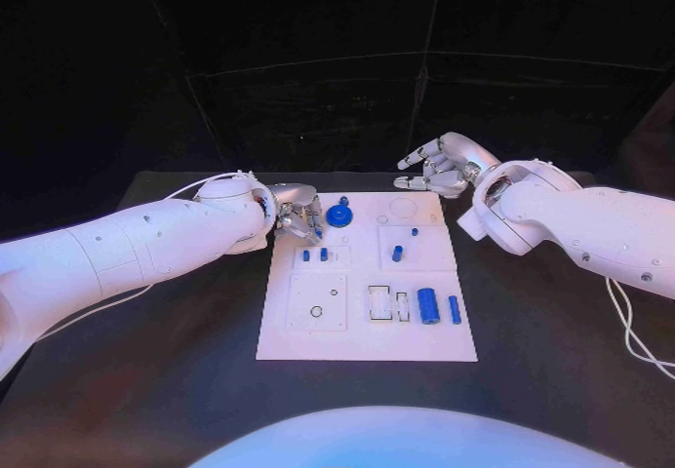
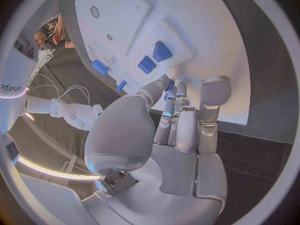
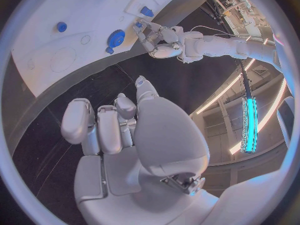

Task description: Assemble the parts on the task board

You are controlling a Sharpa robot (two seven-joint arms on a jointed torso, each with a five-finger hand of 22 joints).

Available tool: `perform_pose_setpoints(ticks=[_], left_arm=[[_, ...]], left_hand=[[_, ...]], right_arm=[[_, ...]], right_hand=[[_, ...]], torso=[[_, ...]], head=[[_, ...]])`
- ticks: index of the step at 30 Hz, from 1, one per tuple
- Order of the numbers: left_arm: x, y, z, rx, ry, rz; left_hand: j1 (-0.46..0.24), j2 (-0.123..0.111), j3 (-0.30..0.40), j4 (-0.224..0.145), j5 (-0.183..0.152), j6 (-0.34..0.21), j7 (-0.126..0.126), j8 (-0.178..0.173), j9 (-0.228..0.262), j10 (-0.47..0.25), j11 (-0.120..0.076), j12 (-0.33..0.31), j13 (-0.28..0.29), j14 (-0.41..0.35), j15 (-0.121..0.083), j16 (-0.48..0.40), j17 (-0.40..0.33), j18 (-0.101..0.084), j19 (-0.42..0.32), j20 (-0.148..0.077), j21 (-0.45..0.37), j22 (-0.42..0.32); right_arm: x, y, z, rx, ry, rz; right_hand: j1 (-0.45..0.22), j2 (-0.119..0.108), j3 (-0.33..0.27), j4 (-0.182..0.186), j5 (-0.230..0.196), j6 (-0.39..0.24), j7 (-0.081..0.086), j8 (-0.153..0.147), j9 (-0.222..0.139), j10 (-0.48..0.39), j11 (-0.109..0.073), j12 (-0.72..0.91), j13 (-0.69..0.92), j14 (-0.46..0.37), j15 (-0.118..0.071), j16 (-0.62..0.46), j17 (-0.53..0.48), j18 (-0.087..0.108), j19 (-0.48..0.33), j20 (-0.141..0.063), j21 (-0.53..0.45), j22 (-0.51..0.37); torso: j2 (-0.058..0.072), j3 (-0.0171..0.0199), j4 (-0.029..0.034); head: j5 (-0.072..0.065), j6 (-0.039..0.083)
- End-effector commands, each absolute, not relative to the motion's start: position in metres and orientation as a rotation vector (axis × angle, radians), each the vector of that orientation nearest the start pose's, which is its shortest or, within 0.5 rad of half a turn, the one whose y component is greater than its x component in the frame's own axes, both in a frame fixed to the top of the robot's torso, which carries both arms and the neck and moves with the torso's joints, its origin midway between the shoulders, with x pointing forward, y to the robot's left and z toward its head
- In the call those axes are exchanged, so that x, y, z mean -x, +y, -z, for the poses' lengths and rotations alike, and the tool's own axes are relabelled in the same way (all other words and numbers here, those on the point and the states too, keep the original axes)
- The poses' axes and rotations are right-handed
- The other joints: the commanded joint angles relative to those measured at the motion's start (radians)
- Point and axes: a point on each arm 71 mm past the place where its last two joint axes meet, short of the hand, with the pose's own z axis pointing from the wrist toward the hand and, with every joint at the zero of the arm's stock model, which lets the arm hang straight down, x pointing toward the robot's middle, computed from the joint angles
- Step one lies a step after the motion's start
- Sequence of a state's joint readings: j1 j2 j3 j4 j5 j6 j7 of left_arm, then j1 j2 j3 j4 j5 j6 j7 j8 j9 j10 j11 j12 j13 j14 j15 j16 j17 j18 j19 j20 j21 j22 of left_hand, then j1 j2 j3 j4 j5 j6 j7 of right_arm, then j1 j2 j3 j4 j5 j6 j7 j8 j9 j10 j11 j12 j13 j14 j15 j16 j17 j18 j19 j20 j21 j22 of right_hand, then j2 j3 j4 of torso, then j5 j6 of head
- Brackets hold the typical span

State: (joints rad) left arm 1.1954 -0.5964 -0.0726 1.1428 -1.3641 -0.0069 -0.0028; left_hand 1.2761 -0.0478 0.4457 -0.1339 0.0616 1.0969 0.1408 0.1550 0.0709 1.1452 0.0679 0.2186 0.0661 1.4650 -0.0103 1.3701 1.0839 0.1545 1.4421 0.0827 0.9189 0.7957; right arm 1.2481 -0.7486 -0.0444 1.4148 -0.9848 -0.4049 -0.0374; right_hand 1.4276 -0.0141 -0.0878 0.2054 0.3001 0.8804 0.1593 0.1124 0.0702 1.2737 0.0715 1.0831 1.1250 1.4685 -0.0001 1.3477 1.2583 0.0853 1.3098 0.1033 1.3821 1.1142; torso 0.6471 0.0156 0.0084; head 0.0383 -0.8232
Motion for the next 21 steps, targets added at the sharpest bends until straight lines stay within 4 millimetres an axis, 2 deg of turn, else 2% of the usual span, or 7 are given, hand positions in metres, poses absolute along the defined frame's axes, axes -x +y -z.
perform_pose_setpoints(ticks=[1,7,15,21], left_arm=[[-0.5350,0.1781,0.2414,-0.202,2.025,0.613],[-0.5348,0.1775,0.2415,-0.201,2.027,0.611],[-0.5353,0.1791,0.2402,-0.191,2.007,0.609],[-0.5365,0.1830,0.2400,-0.180,2.000,0.598]], left_hand=[[-0.007,-0.009,0.005,-0.001,-0.002,-0.006,-0.003,-0.007,-0.002,0.002,0.003,-0.007,-0.002,0.021,-0.006,0.003,-0.002,-0.015,-0.003,-0.004,0.005,0.001],[-0.011,-0.027,0.006,-0.008,-0.001,-0.035,0.011,-0.032,-0.007,-0.010,0.014,-0.025,-0.002,0.019,0.002,0.001,-0.012,-0.018,-0.007,0.001,0.011,0.010],[-0.022,-0.056,-0.002,-0.016,0.001,-0.131,0.028,-0.090,-0.010,-0.027,0.029,-0.047,-0.001,0.016,0.015,-0.001,-0.024,-0.018,-0.013,0.011,0.013,0.015],[-0.025,-0.062,-0.009,-0.016,0.001,-0.160,0.033,-0.093,-0.008,-0.034,0.033,-0.054,-0.001,0.015,0.018,-0.001,-0.028,-0.018,-0.016,0.015,0.013,0.016]], right_arm=[[-0.5166,-0.1893,0.1660,-0.281,1.634,-0.881],[-0.5166,-0.1897,0.1662,-0.282,1.637,-0.879],[-0.5167,-0.1903,0.1663,-0.283,1.638,-0.878],[-0.5168,-0.1913,0.1668,-0.285,1.644,-0.873]], right_hand=[[0.000,0.009,-0.005,-0.001,0.005,0.006,0.001,0.007,-0.001,-0.004,-0.001,0.000,0.000,0.035,-0.007,-0.004,0.001,0.008,-0.002,-0.001,-0.006,-0.001],[0.000,0.009,-0.005,-0.001,0.005,0.006,0.001,0.007,-0.001,-0.004,-0.001,0.000,0.000,0.035,-0.007,-0.004,0.001,0.008,-0.002,-0.001,-0.006,-0.001],[0.003,0.010,-0.009,0.000,0.007,0.007,0.001,0.009,-0.001,-0.003,-0.002,0.001,-0.001,0.035,-0.008,-0.006,-0.001,0.008,-0.002,-0.001,-0.006,-0.002],[0.003,0.010,-0.010,0.000,0.007,0.007,0.001,0.009,-0.001,-0.006,-0.002,-0.003,-0.004,0.035,-0.008,-0.009,-0.005,0.009,-0.004,-0.001,-0.008,-0.006]], torso=[[0.000,0.0002,0.0002],[-0.001,-0.0004,0.0004],[-0.001,-0.0004,0.0011],[-0.001,0.0001,0.0006]], head=[[0.000,-0.001],[-0.001,-0.002],[0.000,-0.001],[0.001,0.001]])
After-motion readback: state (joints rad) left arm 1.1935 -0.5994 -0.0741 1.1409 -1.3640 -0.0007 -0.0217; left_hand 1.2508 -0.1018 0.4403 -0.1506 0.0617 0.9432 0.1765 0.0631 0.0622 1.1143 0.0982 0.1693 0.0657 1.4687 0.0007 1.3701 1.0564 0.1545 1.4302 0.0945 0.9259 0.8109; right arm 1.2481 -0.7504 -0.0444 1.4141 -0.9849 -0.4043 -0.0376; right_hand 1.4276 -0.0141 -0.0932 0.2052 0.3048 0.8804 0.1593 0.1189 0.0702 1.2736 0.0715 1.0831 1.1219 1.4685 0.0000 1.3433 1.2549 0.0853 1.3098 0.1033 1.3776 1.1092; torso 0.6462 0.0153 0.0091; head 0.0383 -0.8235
